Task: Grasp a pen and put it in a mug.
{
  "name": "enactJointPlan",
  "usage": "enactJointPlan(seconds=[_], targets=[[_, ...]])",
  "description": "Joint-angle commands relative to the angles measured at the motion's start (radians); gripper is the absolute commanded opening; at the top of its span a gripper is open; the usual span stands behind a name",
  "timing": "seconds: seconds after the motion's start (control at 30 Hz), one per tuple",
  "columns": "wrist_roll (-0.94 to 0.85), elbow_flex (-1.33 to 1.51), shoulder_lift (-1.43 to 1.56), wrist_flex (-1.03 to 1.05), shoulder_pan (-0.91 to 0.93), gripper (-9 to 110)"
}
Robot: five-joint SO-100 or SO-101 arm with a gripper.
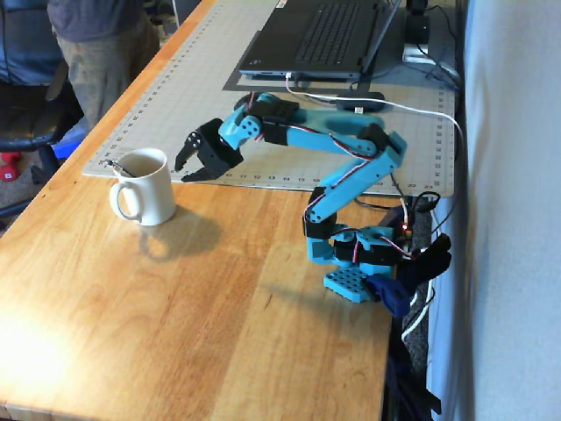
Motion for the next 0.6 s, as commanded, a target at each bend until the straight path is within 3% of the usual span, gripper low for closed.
enactJointPlan(seconds=[0.0,0.57], targets=[[-0.031,0.020,0.127,0.015,-0.031,9],[-0.236,0.485,0.571,0.018,-0.104,5]])
